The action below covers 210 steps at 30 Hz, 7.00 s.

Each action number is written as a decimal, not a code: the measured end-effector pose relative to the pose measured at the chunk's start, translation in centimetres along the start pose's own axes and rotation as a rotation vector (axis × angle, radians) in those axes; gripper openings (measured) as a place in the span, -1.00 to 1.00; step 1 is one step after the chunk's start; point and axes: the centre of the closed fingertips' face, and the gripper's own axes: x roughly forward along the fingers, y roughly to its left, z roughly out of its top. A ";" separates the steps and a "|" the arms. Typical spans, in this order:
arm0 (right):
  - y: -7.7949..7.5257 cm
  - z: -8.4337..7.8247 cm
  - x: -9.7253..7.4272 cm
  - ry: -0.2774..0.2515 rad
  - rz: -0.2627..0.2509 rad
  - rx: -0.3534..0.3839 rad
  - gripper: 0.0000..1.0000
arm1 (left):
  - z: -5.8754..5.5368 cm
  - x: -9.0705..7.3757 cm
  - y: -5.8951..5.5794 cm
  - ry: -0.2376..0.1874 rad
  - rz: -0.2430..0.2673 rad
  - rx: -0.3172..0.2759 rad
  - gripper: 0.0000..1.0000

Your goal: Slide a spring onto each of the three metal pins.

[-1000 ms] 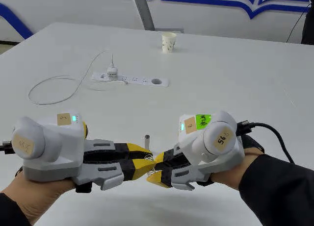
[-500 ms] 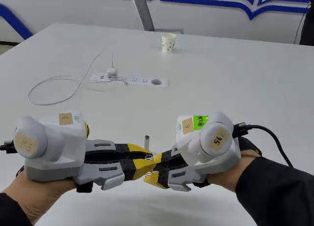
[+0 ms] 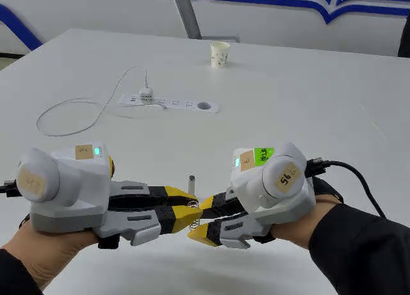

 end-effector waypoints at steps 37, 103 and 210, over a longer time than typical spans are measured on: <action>-1.3 -4.2 -5.3 -0.047 -0.168 0.160 -0.20 | 0.3 0.2 5.4 0.013 0.107 -0.020 -0.81; -3.5 -12.8 -15.0 -0.107 -0.530 0.462 0.21 | 0.5 4.2 10.9 0.046 0.111 -0.005 -0.81; -3.6 -13.8 -13.9 -0.090 -0.509 0.488 0.22 | -4.6 4.6 11.0 0.093 0.153 -0.038 -0.44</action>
